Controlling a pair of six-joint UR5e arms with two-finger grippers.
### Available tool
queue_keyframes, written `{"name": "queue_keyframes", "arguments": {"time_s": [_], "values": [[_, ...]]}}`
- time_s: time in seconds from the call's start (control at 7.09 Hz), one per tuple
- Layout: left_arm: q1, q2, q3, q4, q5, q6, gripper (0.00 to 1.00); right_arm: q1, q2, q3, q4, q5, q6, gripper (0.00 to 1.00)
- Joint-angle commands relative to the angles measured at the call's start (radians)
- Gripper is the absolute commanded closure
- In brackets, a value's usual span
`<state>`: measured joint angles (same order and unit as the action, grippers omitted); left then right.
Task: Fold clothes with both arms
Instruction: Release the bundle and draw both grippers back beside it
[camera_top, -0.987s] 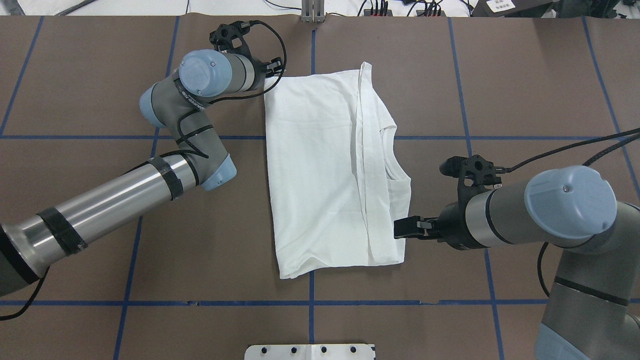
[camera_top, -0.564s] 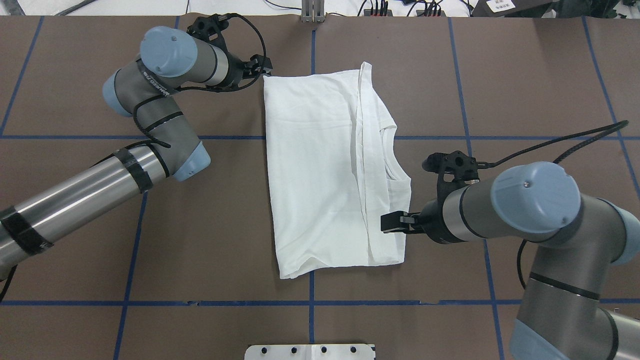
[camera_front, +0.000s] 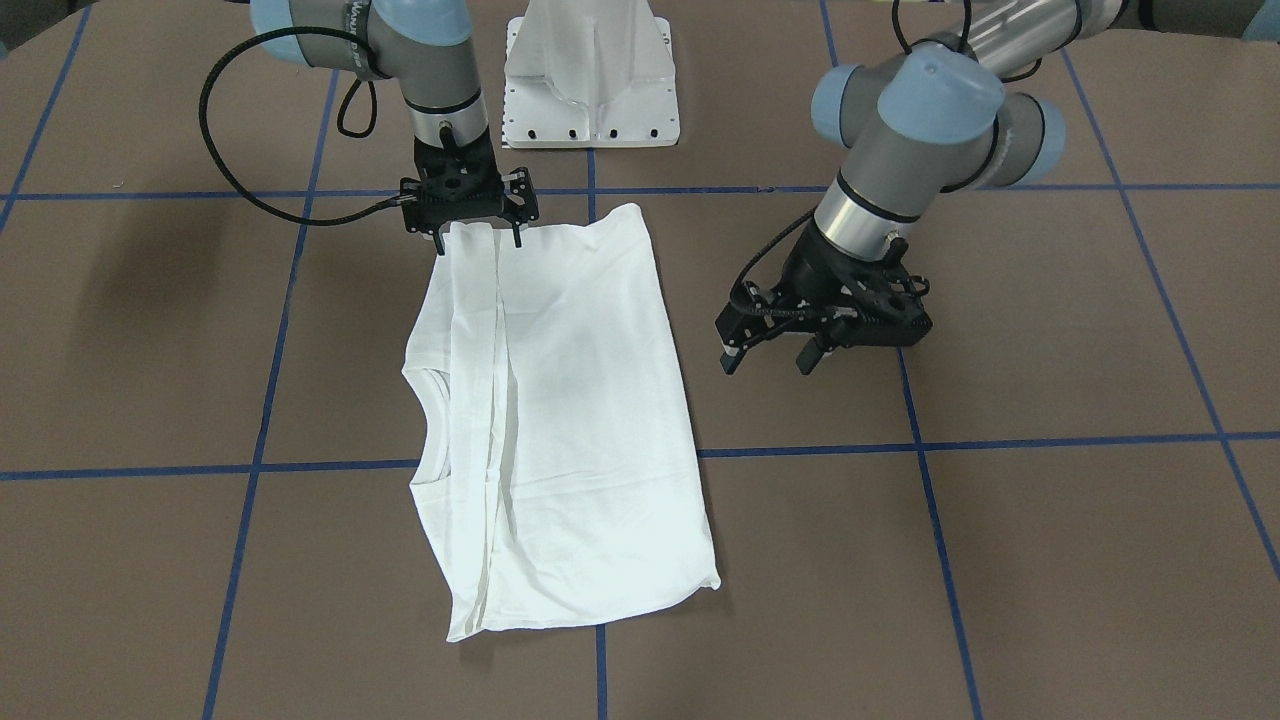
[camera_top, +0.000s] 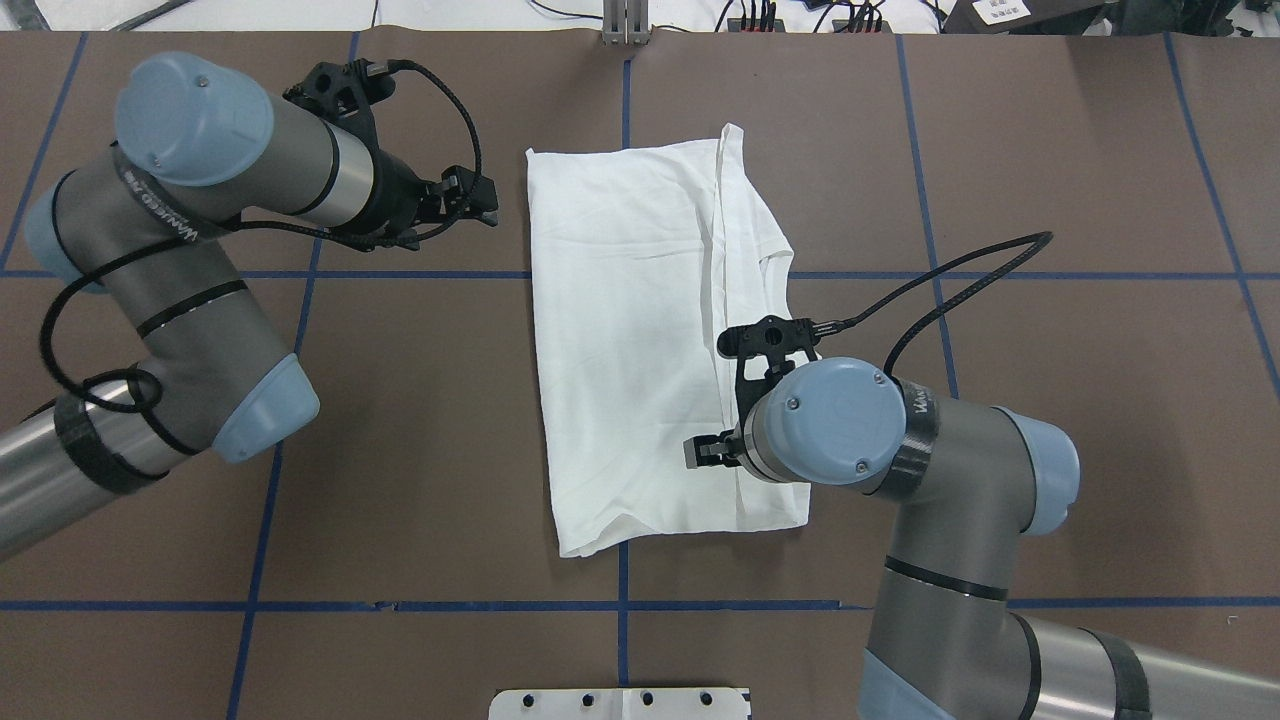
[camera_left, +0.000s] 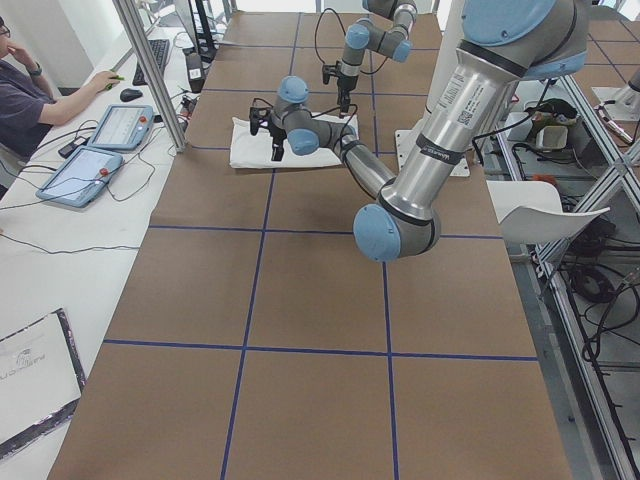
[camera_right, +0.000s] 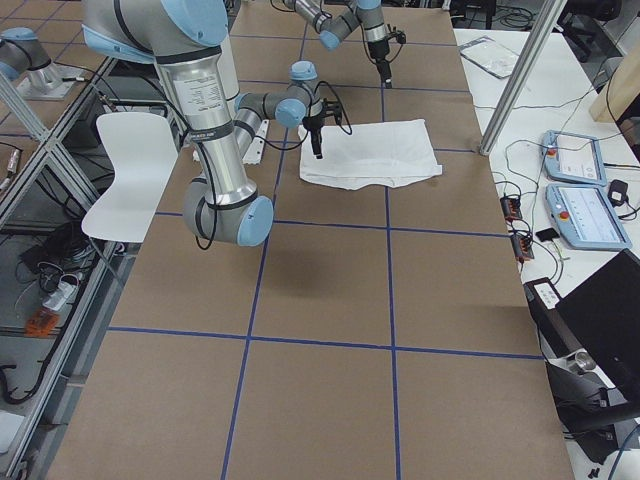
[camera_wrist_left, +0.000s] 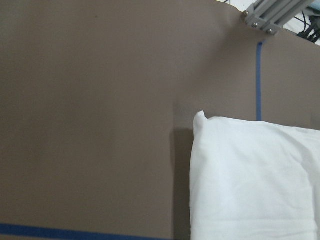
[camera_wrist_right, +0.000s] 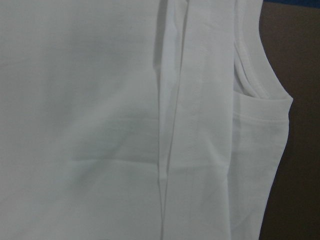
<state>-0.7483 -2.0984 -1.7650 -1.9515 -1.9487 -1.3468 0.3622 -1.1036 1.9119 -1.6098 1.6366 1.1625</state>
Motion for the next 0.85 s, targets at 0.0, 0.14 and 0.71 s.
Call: {"name": "queue_keyframes", "arguments": {"time_s": [0.0,0.14,0.71], "values": [[0.049,0.012,-0.113,0.105,-0.021,-0.020,0.00,-0.031,0.008,-0.065,-0.002,-0.049,-0.092,0.00],[0.053,0.014,-0.105,0.103,-0.018,-0.020,0.00,-0.043,0.004,-0.070,-0.004,-0.061,-0.122,0.00],[0.078,0.014,-0.100,0.097,-0.016,-0.023,0.00,-0.052,-0.027,-0.077,-0.006,-0.064,-0.144,0.00]]}}
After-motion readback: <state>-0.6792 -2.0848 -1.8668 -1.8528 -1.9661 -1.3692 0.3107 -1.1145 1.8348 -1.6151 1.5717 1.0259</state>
